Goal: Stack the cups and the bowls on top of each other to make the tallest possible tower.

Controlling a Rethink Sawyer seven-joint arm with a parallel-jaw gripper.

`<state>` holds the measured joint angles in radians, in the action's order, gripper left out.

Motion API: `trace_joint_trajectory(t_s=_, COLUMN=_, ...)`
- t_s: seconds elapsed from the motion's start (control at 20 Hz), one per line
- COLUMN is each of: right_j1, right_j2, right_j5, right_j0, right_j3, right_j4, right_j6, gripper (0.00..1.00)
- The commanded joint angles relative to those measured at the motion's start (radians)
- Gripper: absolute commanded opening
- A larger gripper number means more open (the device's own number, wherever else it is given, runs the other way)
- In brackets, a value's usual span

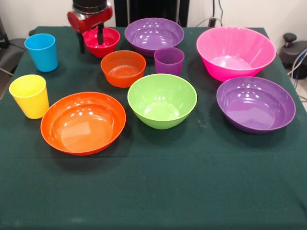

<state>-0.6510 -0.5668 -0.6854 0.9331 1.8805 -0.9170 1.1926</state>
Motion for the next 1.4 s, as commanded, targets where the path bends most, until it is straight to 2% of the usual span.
trace_joint_trajectory(t_s=0.05, right_j1=-0.024, right_j2=0.093, right_j5=0.106, right_j0=-0.026, right_j3=-0.008, right_j4=0.038, right_j6=0.251, gripper=1.00)
trace_joint_trajectory(t_s=0.3, right_j1=-0.015, right_j2=0.147, right_j5=0.187, right_j0=-0.032, right_j3=0.004, right_j4=0.059, right_j6=0.332, gripper=1.00)
trace_joint_trajectory(t_s=0.95, right_j1=0.007, right_j2=0.211, right_j5=0.240, right_j0=-0.057, right_j3=0.003, right_j4=0.073, right_j6=0.410, gripper=1.00)
trace_joint_trajectory(t_s=1.4, right_j1=0.000, right_j2=0.249, right_j5=0.262, right_j0=-0.088, right_j3=0.051, right_j4=0.082, right_j6=0.448, gripper=1.00)
